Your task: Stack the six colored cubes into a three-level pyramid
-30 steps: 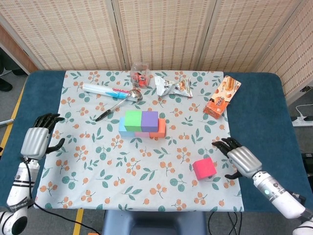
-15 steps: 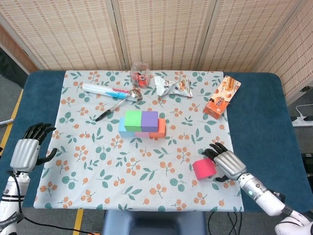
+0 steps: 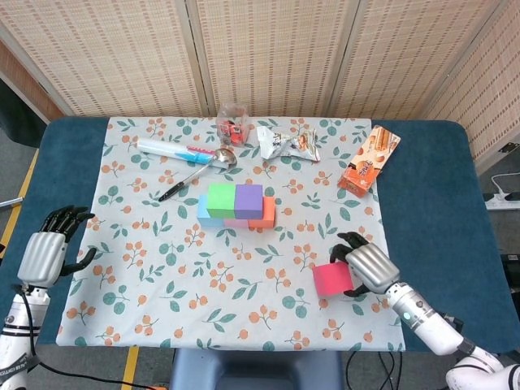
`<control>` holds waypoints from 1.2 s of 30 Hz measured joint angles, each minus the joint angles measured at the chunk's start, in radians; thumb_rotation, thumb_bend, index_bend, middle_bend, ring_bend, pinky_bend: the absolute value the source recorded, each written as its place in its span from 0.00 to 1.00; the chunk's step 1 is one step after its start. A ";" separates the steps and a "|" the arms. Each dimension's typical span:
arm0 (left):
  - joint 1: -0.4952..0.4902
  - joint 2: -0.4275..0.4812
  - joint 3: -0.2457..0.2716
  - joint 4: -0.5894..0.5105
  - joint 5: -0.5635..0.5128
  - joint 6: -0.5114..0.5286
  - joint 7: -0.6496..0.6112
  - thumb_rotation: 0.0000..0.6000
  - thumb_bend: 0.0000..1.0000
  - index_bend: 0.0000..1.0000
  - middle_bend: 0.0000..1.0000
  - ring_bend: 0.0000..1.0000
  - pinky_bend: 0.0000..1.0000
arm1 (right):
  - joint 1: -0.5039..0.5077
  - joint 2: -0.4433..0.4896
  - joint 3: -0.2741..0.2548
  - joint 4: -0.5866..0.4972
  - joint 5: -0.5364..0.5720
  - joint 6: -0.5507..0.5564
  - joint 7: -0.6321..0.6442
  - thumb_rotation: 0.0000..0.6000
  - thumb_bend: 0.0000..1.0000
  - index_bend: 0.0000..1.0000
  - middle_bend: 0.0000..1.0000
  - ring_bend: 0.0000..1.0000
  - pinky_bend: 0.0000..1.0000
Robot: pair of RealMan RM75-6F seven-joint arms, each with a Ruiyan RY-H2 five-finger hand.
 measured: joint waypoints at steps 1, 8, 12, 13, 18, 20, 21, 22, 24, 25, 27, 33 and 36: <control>0.001 0.001 0.001 0.000 0.003 0.000 -0.002 1.00 0.32 0.24 0.17 0.11 0.14 | 0.009 0.016 0.016 -0.031 0.015 -0.006 -0.001 1.00 0.22 0.60 0.40 0.19 0.22; 0.009 0.001 0.010 0.001 0.027 0.000 -0.006 1.00 0.32 0.24 0.17 0.11 0.14 | 0.122 0.110 0.167 -0.210 0.263 -0.076 -0.063 1.00 0.22 0.60 0.40 0.20 0.22; 0.011 0.005 0.015 0.000 0.049 0.005 -0.007 1.00 0.33 0.24 0.16 0.11 0.14 | 0.232 0.131 0.238 -0.257 0.505 -0.116 -0.142 1.00 0.22 0.60 0.41 0.20 0.22; 0.011 0.006 0.017 0.000 0.054 0.006 -0.007 1.00 0.33 0.24 0.16 0.11 0.14 | 0.261 0.131 0.250 -0.263 0.563 -0.121 -0.163 1.00 0.22 0.60 0.41 0.20 0.22; 0.006 0.004 0.026 0.004 0.081 -0.002 -0.009 1.00 0.33 0.24 0.16 0.10 0.14 | 0.446 0.115 0.300 -0.273 0.911 -0.134 -0.279 1.00 0.22 0.60 0.41 0.20 0.22; 0.005 0.003 0.029 0.009 0.089 -0.004 -0.012 1.00 0.33 0.24 0.16 0.10 0.14 | 0.523 0.104 0.312 -0.266 1.033 -0.138 -0.321 1.00 0.22 0.60 0.41 0.20 0.21; 0.004 0.003 0.031 0.012 0.093 -0.006 -0.014 1.00 0.33 0.24 0.16 0.10 0.14 | 0.578 0.095 0.318 -0.256 1.109 -0.141 -0.352 1.00 0.22 0.60 0.41 0.20 0.21; 0.004 0.003 0.032 0.014 0.096 -0.006 -0.015 1.00 0.33 0.24 0.16 0.10 0.14 | 0.620 0.087 0.322 -0.246 1.164 -0.143 -0.374 1.00 0.22 0.60 0.41 0.20 0.21; 0.006 0.002 0.033 0.019 0.099 -0.004 -0.019 1.00 0.33 0.24 0.16 0.10 0.14 | 0.717 0.066 0.327 -0.212 1.279 -0.149 -0.429 1.00 0.22 0.60 0.41 0.20 0.21; 0.007 0.002 0.034 0.020 0.100 -0.002 -0.021 1.00 0.33 0.24 0.16 0.10 0.14 | 0.757 0.055 0.329 -0.192 1.323 -0.152 -0.452 1.00 0.22 0.60 0.41 0.20 0.21; 0.010 0.002 0.034 0.022 0.100 -0.001 -0.026 1.00 0.33 0.24 0.16 0.10 0.14 | 0.836 0.030 0.329 -0.136 1.410 -0.158 -0.499 1.00 0.22 0.60 0.41 0.20 0.21; 0.019 0.010 0.033 0.019 0.092 0.002 -0.035 1.00 0.33 0.24 0.16 0.10 0.14 | 0.961 -0.032 0.308 0.023 1.555 -0.190 -0.599 1.00 0.22 0.60 0.41 0.20 0.21; 0.023 0.015 0.031 0.013 0.089 0.002 -0.036 1.00 0.33 0.24 0.16 0.10 0.14 | 0.987 -0.054 0.289 0.081 1.592 -0.215 -0.629 1.00 0.22 0.60 0.41 0.20 0.21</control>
